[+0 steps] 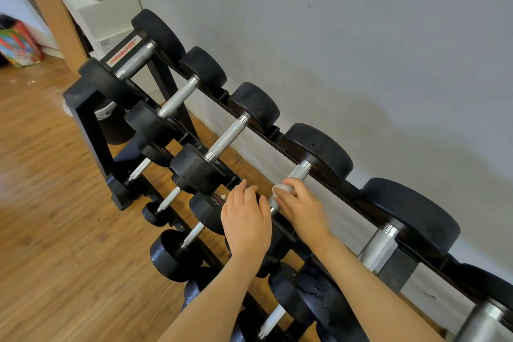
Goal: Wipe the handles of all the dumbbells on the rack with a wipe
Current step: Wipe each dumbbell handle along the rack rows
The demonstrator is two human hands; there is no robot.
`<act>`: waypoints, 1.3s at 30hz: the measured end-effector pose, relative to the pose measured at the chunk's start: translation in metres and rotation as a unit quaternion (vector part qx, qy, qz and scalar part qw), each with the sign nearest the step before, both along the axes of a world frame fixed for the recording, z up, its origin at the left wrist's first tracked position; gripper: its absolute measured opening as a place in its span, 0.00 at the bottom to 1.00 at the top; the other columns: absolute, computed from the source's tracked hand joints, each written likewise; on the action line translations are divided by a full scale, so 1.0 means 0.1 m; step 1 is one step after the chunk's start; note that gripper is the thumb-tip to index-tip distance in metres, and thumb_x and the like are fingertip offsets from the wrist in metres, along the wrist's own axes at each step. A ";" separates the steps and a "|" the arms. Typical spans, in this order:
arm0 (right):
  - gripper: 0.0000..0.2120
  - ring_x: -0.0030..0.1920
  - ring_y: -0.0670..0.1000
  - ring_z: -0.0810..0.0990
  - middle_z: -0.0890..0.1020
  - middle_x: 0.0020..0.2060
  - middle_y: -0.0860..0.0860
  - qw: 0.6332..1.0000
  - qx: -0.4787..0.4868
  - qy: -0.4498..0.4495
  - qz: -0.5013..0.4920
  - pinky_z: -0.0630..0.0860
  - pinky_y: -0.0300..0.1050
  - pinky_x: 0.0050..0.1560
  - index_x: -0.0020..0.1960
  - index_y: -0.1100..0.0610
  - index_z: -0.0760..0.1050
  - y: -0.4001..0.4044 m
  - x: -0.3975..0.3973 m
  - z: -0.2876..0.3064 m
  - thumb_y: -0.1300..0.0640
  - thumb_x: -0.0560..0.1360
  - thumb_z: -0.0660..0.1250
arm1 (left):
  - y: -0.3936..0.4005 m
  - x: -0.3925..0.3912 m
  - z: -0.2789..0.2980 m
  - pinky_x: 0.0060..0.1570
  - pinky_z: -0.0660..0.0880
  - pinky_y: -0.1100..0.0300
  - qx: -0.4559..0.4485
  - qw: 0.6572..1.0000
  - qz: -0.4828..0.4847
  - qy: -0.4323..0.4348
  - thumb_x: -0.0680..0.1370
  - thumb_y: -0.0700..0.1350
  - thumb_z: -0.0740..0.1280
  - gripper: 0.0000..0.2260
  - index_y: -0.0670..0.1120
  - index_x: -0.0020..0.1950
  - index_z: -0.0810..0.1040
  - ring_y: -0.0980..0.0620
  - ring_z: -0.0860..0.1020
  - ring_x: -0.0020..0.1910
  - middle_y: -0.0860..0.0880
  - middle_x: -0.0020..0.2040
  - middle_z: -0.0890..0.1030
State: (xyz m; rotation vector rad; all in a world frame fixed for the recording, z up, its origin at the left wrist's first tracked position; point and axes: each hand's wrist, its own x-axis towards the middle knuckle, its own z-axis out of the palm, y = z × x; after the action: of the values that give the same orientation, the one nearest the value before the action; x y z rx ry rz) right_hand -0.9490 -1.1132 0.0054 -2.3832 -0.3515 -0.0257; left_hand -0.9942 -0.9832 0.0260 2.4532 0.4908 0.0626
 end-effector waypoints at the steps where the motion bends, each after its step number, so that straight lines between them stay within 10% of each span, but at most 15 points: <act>1: 0.12 0.49 0.43 0.78 0.78 0.50 0.43 1.000 0.015 0.000 0.000 0.77 0.41 0.47 0.60 0.49 0.72 0.01 0.01 0.02 0.47 0.78 0.63 | -0.02 -0.05 -0.01 0.74 0.57 0.50 0.007 1.000 0.003 0.003 0.83 0.48 0.58 0.17 0.45 0.70 0.73 0.48 0.62 0.76 0.48 0.75 0.68; 5: 0.10 0.45 0.44 0.76 0.76 0.51 0.50 0.988 -0.065 -0.138 0.003 0.75 0.35 0.41 0.57 0.56 0.76 -0.08 0.11 0.01 0.54 0.77 0.66 | -0.10 -0.15 -0.04 0.75 0.58 0.48 0.002 0.999 0.042 -0.021 0.82 0.49 0.60 0.21 0.42 0.73 0.69 0.46 0.63 0.75 0.45 0.75 0.68; 11: 0.16 0.43 0.45 0.71 0.75 0.47 0.49 0.988 -0.127 -0.068 0.058 0.75 0.47 0.46 0.54 0.56 0.73 0.00 0.08 -0.09 0.46 0.80 0.54 | -0.11 -0.16 -0.12 0.73 0.60 0.50 0.020 0.996 0.059 -0.069 0.82 0.51 0.57 0.21 0.43 0.71 0.71 0.47 0.66 0.73 0.46 0.72 0.72; 20: 0.06 0.37 0.46 0.73 0.75 0.44 0.52 0.969 -0.188 -0.137 0.083 0.74 0.39 0.36 0.47 0.59 0.78 -0.01 0.36 0.14 0.56 0.76 0.68 | -0.13 -0.14 -0.15 0.69 0.58 0.55 0.028 0.991 0.069 -0.113 0.78 0.55 0.51 0.26 0.43 0.69 0.73 0.47 0.69 0.70 0.46 0.69 0.75; 24: 0.09 0.37 0.49 0.71 0.72 0.37 0.48 0.987 -0.095 -0.016 0.132 0.67 0.38 0.37 0.43 0.55 0.69 0.06 0.22 0.10 0.52 0.79 0.61 | -0.12 -0.14 -0.15 0.68 0.59 0.55 0.029 0.990 0.070 -0.120 0.78 0.55 0.52 0.25 0.43 0.68 0.74 0.48 0.69 0.69 0.46 0.68 0.75; 28: 0.11 0.42 0.41 0.68 0.72 0.41 0.42 0.993 -0.100 -0.062 0.013 0.65 0.35 0.45 0.46 0.48 0.71 -0.08 0.25 -0.05 0.42 0.78 0.56 | -0.12 -0.13 -0.16 0.69 0.61 0.53 0.030 0.990 0.067 -0.118 0.78 0.55 0.53 0.25 0.44 0.68 0.74 0.48 0.70 0.68 0.47 0.67 0.76; 33: 0.14 0.44 0.47 0.75 0.77 0.46 0.51 0.969 -0.130 -0.193 0.079 0.76 0.43 0.43 0.58 0.57 0.78 -0.12 0.13 -0.17 0.57 0.73 0.72 | -0.11 -0.13 -0.17 0.68 0.60 0.54 0.036 0.990 0.063 -0.118 0.78 0.55 0.53 0.24 0.44 0.67 0.74 0.48 0.70 0.69 0.48 0.67 0.76; 39: 0.14 0.46 0.43 0.74 0.76 0.49 0.49 0.989 -0.034 -0.146 0.011 0.75 0.36 0.43 0.58 0.56 0.80 -0.15 0.15 -0.07 0.51 0.78 0.63 | -0.11 -0.13 -0.16 0.69 0.64 0.50 0.036 0.990 0.064 -0.117 0.77 0.55 0.53 0.26 0.44 0.69 0.72 0.47 0.70 0.68 0.47 0.67 0.76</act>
State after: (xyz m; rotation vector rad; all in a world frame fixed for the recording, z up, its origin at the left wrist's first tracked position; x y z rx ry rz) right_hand -0.9336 -1.1280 -0.0020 -2.4442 -0.5240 -0.3597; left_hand -1.0076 -0.9942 0.0096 2.4397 0.5472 0.4226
